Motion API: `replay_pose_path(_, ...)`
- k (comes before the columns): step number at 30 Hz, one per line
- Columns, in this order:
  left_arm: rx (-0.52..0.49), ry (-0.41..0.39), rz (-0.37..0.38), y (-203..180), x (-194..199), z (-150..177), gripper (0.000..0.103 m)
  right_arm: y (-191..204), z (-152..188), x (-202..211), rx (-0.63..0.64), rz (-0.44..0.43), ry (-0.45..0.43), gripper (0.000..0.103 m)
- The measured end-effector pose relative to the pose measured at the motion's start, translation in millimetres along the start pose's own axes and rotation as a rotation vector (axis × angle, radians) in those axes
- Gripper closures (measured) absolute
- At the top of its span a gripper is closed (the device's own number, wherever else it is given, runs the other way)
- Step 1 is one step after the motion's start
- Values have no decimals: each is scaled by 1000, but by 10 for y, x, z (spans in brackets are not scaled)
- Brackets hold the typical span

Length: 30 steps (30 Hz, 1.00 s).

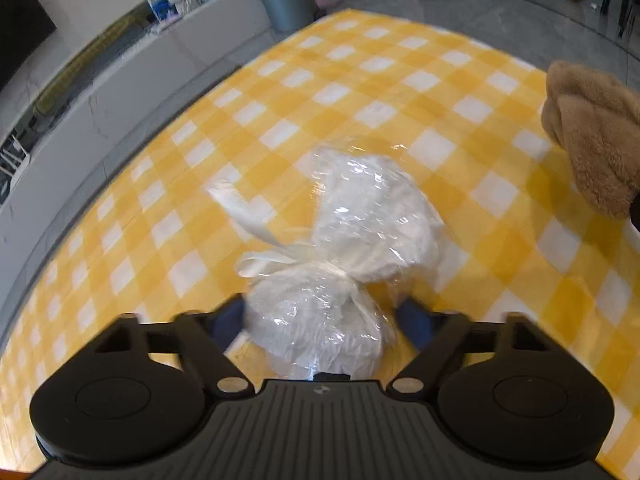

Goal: Organize soft objects
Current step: 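Grasp the clear-wrapped white bundle with the left tool while the right tool lifts the towel, then carry the wrapped bundle into the white box and open the left tool while the right tool carries the towel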

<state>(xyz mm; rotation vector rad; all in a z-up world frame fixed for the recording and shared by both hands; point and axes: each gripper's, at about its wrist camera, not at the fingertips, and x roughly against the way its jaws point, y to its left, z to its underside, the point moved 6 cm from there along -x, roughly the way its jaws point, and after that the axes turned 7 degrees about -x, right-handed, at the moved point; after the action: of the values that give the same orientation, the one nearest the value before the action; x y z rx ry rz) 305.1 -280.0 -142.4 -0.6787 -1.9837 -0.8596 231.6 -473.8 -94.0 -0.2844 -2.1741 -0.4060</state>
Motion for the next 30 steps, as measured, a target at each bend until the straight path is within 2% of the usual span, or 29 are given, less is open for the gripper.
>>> replay_pose_path(1, 2, -6, 6, 0, 8, 3, 30, -4, -4, -4, 0, 6, 0, 47)
replay_pose_path(2, 16, -8, 17, 8, 16, 5, 34, -3, -9, -11, 1, 11, 0, 47)
replay_pose_path(5, 53, -12, 23, 32, 50, 23, 40, 25, -12, -14, 8, 12, -2, 47)
replay_pose_path(9, 25, -101, -8, -5, 150, 40, 46, 67, 7, -20, 24, 13, 1, 47)
replay_pose_path(12, 68, -189, 3, 40, 356, 5, 46, 72, 9, -10, 30, 9, -1, 47)
replay_pose_path(19, 150, -276, 1, 219, 970, 33, 46, 55, -11, 19, 6, -30, -4, 47)
replay_pose_path(24, 233, -434, 53, 369, 1574, 192, 46, 106, -14, 47, 6, -52, -8, 47)
replay_pose_path(28, 212, -516, 13, 368, 2033, 285, 46, 154, -23, 78, 12, -74, -17, 47)
replay_pose_path(30, 247, -540, 14, 388, 2257, 347, 46, 189, -18, 83, 15, -84, -17, 47)
